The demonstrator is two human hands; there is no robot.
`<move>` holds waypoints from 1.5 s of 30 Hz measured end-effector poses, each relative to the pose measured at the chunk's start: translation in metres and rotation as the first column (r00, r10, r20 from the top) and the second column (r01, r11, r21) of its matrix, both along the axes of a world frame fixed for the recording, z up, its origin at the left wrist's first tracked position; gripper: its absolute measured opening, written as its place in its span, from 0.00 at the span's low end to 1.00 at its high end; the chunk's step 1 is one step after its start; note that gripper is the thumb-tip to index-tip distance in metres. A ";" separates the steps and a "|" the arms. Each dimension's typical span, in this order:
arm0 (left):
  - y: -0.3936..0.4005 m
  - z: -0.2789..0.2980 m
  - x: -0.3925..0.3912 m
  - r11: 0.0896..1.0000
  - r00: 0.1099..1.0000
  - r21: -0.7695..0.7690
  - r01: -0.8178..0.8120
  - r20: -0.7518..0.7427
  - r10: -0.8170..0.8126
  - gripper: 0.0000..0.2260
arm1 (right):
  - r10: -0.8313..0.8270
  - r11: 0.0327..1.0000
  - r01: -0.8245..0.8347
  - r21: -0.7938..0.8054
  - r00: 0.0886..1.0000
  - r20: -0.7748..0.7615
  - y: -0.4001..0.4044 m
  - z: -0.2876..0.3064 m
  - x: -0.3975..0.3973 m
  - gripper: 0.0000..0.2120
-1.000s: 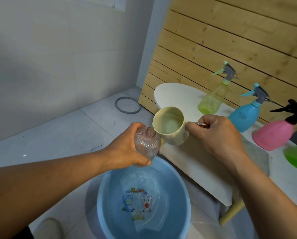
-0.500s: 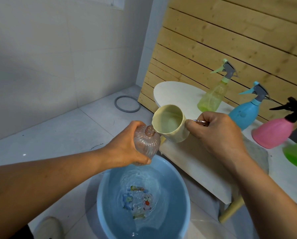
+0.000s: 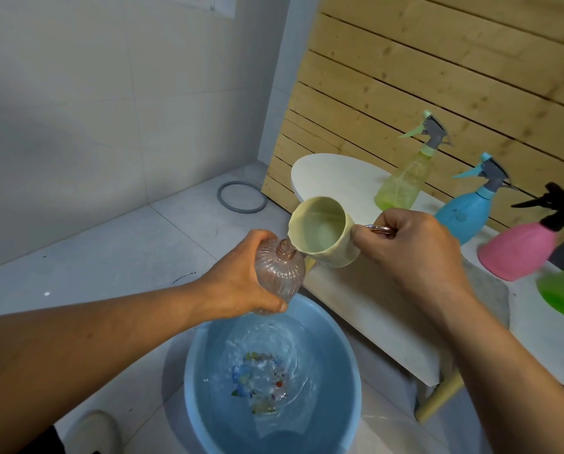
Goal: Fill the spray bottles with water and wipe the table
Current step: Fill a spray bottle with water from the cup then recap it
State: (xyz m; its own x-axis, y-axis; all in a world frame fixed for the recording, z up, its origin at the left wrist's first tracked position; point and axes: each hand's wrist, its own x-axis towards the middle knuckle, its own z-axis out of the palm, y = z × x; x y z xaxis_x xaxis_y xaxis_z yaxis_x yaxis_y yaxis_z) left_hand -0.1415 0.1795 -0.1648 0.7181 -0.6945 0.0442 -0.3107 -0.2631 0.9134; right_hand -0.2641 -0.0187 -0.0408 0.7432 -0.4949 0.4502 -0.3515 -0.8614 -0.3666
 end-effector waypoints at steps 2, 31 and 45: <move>0.000 0.000 0.000 1.000 1.000 -0.002 0.004 -0.007 -0.004 0.48 | 0.002 1.000 -0.002 -0.003 1.000 0.006 0.001 0.000 0.000 0.17; 0.000 -0.002 -0.001 1.000 1.000 -0.012 0.014 0.011 -0.014 0.46 | 0.026 0.995 -0.024 -0.098 0.999 0.020 0.003 0.001 -0.002 0.18; -0.001 -0.004 -0.002 1.000 1.000 -0.015 0.014 0.000 -0.014 0.46 | 0.025 0.987 -0.022 -0.159 1.000 0.017 0.004 0.001 -0.003 0.19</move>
State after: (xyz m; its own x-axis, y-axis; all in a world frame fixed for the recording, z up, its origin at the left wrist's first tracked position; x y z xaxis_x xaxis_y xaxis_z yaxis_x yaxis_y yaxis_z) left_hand -0.1434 0.1789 -0.1686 0.7086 -0.7035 0.0548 -0.3143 -0.2451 0.9172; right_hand -0.2675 -0.0143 -0.0394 0.7447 -0.3986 0.5353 -0.3247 -0.9171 -0.2312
